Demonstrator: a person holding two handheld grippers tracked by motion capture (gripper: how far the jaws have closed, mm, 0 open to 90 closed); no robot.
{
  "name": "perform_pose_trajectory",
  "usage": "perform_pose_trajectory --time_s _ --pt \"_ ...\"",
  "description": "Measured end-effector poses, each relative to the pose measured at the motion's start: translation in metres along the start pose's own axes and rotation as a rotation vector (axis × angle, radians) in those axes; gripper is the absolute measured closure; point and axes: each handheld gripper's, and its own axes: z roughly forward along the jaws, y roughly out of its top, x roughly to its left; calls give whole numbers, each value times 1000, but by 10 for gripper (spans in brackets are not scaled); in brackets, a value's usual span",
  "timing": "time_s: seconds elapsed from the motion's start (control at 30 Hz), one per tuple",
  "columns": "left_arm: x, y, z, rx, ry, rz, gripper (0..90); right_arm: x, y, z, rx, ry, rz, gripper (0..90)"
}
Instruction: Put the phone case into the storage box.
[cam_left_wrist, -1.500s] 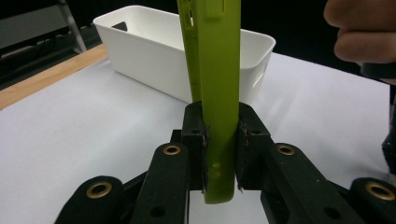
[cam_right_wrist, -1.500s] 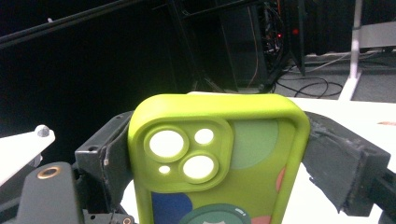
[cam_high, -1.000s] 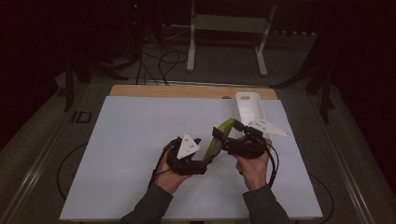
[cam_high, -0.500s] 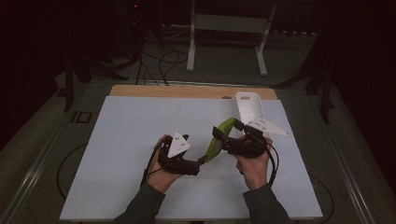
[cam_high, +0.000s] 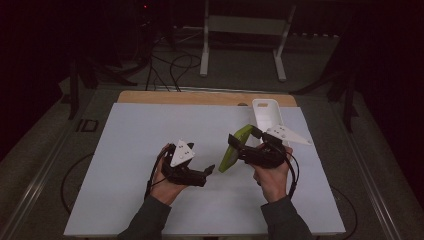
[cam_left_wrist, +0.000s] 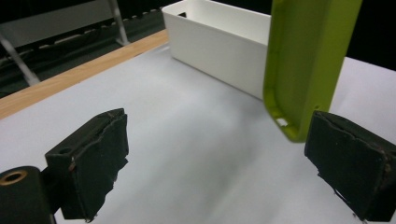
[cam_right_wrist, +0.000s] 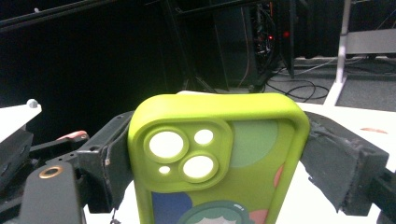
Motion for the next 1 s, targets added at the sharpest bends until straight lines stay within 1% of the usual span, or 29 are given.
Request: perform_pose_trajectory --time_s 0.17,0.27,0.4,0.6,0.77,0.93,1.0 --pt "6 -3 -5 -2 15 -7 45 -1 2 -1 -2 -7 -7 162" --pt "8 -4 -6 -3 18 -12 25 -2 2 -2 -4 -9 -3 162" --pt "15 -9 -11 -3 37 -23 7 -2 3 -2 -5 -11 -8 162" --pt "23 -15 -18 -7 58 -27 2 -3 5 -1 -4 -17 -11 162" --pt "27 -19 -23 -15 67 -36 1 -2 7 0 -2 -19 -21 163" --pt "30 -25 -27 -24 72 -36 1 -1 10 -1 -3 -23 -40 163" --pt "32 -27 -28 -24 77 -40 1 -1 11 -1 -3 -25 -37 163"
